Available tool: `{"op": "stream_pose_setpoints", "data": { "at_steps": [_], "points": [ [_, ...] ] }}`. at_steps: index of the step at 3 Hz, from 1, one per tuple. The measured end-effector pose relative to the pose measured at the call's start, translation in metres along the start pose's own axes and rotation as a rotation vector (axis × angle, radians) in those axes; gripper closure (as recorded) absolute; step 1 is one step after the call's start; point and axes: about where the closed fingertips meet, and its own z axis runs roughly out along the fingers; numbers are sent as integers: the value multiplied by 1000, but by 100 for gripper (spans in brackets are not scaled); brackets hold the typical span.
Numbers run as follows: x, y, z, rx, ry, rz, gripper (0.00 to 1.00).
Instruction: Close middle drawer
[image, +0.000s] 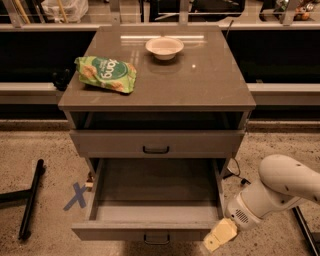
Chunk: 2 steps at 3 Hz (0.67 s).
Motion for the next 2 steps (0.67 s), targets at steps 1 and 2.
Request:
{"op": "stream_pose_setpoints", "data": {
  "at_steps": [1, 2],
  "points": [
    [22, -29, 27, 33, -10, 129, 0],
    [31, -41, 39, 44, -19, 185, 0]
  ]
}}
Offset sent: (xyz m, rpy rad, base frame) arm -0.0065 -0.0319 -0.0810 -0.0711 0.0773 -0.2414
